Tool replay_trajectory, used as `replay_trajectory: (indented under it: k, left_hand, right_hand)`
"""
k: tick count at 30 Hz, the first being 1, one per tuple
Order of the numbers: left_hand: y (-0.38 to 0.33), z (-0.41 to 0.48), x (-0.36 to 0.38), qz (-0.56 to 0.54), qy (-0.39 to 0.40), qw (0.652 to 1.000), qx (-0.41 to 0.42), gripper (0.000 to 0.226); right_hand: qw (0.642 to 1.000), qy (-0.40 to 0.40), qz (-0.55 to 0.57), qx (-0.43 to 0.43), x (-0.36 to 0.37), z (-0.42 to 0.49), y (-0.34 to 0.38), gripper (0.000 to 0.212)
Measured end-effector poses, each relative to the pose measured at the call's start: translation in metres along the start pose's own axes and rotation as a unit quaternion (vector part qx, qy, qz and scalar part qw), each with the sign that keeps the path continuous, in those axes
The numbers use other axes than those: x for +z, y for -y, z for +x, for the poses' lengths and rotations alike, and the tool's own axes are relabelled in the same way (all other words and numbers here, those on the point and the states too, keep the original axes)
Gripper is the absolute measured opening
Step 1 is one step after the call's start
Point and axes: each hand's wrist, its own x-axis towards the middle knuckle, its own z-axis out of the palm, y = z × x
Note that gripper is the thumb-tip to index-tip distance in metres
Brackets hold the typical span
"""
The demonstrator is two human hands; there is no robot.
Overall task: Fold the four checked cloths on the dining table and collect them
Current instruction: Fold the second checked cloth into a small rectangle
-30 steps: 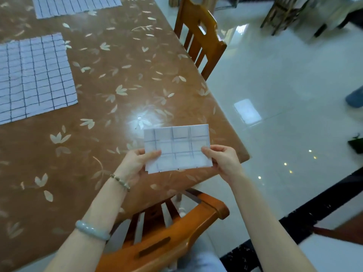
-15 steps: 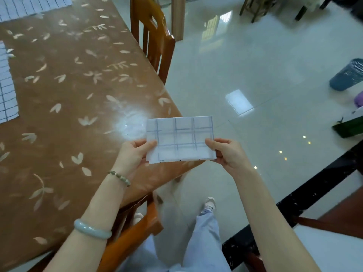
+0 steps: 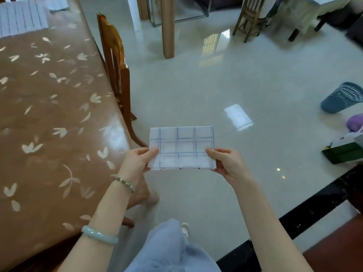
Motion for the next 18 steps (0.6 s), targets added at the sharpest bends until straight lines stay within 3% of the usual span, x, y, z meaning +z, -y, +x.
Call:
replay_trajectory:
  k: [8,18]
  left_hand:
    - [-0.03,0.07,0.047,-0.029,-0.007,1.0,0.011,0.013]
    - [-0.129,0.198,0.096,-0.1,-0.07,0.993,0.0,0.017]
  right_hand:
    - [0.999,0.025,-0.025,0.017,-0.017,0.085,0.057,0.014]
    - [0.997,0.059,-0.055,0.02,0.008,0.224,0.194,0.029]
